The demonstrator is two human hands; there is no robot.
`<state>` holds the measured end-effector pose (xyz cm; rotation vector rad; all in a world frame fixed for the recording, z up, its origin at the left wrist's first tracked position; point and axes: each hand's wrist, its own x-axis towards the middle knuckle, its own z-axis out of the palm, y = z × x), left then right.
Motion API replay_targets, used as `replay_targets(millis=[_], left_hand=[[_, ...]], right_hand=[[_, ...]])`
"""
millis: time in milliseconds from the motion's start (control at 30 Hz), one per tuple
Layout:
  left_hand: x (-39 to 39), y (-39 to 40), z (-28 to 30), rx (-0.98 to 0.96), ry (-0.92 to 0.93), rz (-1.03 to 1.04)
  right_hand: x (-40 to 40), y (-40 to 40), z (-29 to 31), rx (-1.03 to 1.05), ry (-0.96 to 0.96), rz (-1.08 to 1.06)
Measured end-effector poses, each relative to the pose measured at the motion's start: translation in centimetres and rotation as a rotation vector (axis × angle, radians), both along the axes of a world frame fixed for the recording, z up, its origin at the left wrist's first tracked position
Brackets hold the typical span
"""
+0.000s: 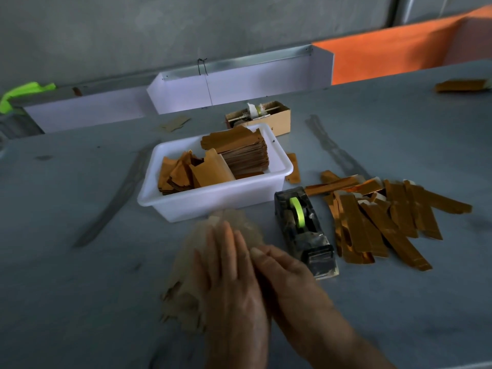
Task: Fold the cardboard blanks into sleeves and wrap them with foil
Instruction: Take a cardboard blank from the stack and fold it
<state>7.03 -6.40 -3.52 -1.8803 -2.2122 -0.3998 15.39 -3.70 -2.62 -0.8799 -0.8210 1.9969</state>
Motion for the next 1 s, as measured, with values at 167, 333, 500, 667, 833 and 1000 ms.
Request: replay_targets(millis=[167, 333, 500, 667, 833, 1000], left_hand=[[1.3, -0.8, 0.8, 0.021, -0.600, -0.181], [-0.9, -0.6, 3.3, 0.058, -1.052, 0.097], [-2.0, -0.5, 3.5, -0.187, -1.481, 0.025], [-1.2, -0.2, 2.7, -0.106, -1.524, 0.082], [-0.7, -0.3, 2.6, -0.154, -1.492, 0.053], [-0.8, -0.1, 2.5, -0.131, -1.425, 0.074]], right_hand=[[2.7, 0.2, 0.3, 0.022, -0.165, -0.111], [4.3, 0.8, 0.8, 0.072, -0.227, -0.168], [5.2, 0.8, 0.8, 0.086, -0.234, -0.146], [5.6, 0.7, 0.6, 0.136, -0.223, -0.087], [5.6, 0.6, 0.3, 0.169, -0.295, -0.082], [5.6, 0.5, 0.2, 0.266, -0.413, -0.077]])
